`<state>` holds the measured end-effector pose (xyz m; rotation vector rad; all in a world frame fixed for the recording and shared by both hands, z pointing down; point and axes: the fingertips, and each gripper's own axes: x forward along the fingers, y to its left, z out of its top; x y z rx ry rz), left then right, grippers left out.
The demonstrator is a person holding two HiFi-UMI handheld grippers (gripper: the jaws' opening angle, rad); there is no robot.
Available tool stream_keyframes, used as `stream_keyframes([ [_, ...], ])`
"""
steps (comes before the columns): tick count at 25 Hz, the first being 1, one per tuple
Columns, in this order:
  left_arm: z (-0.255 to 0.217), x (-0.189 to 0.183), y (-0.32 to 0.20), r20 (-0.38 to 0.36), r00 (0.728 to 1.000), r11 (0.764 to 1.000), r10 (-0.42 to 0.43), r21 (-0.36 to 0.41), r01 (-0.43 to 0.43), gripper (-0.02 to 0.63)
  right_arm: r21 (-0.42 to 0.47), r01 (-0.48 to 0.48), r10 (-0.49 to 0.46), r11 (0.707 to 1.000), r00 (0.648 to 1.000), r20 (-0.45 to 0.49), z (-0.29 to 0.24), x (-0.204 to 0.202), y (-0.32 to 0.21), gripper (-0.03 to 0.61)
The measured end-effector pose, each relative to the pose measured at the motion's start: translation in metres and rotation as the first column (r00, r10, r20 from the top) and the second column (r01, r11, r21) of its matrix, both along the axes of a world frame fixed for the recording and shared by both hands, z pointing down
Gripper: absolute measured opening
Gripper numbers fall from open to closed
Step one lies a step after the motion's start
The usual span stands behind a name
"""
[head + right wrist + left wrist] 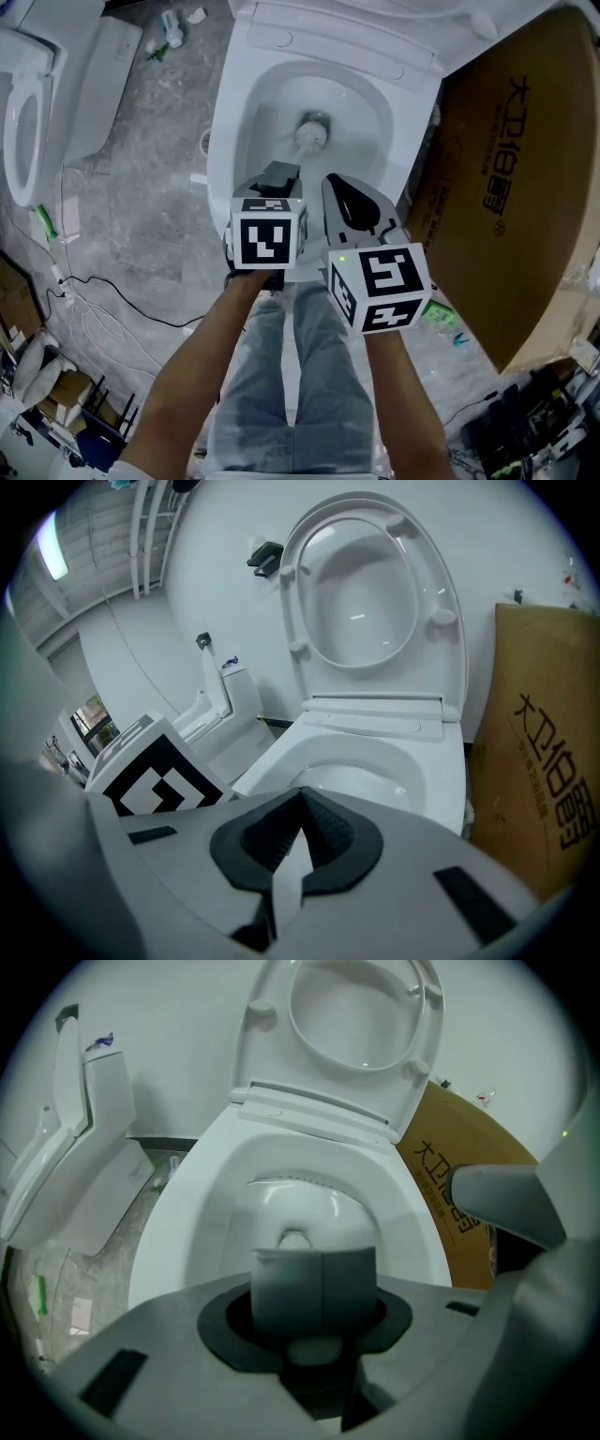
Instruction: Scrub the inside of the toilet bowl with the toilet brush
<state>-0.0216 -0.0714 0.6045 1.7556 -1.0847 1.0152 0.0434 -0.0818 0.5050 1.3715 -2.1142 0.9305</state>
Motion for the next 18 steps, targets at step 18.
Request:
stream_keyframes([
  [18, -0.028, -0.021, 0.039, -0.011, 1.0, 1.0, 0.014, -0.012, -0.014, 0.156, -0.003, -0.039, 0.039, 0.999, 0.999, 0.009, -0.015, -0.022, 0.024, 0.002],
])
